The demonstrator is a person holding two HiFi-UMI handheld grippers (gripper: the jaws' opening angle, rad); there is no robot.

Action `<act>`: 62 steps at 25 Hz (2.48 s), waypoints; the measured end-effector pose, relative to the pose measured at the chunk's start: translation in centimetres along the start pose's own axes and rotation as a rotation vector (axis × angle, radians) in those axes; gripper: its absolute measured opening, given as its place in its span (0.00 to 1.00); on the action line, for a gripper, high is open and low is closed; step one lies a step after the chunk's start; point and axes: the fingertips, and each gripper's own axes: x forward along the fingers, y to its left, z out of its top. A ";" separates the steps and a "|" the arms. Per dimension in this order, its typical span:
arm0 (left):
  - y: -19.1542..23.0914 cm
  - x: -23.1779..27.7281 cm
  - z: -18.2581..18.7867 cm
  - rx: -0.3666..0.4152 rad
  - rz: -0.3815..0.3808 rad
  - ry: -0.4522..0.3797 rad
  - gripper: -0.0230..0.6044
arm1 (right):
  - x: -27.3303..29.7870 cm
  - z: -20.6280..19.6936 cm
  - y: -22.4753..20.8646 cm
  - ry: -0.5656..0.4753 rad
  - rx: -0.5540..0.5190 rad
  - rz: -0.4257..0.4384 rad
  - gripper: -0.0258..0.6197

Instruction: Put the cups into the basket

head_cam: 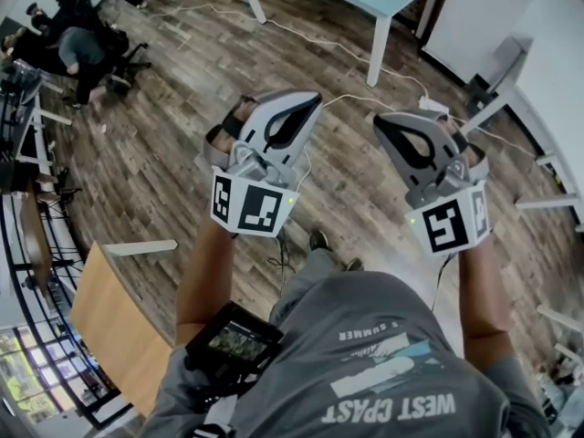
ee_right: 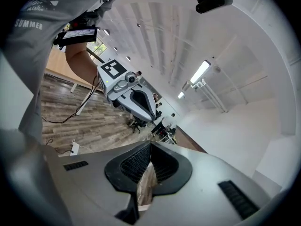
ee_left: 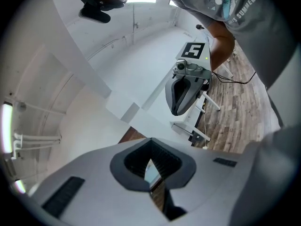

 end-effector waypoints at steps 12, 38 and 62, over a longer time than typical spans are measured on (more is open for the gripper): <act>6.7 3.0 -5.9 -0.015 -0.001 -0.070 0.04 | 7.3 -1.1 -4.8 0.058 0.008 -0.057 0.06; 10.7 20.3 -8.7 -0.021 0.067 0.063 0.04 | 11.4 -14.0 -17.2 -0.098 0.018 0.020 0.06; 19.8 26.8 -22.6 -0.017 0.046 0.000 0.04 | 27.7 -18.6 -22.7 0.067 -0.072 0.013 0.06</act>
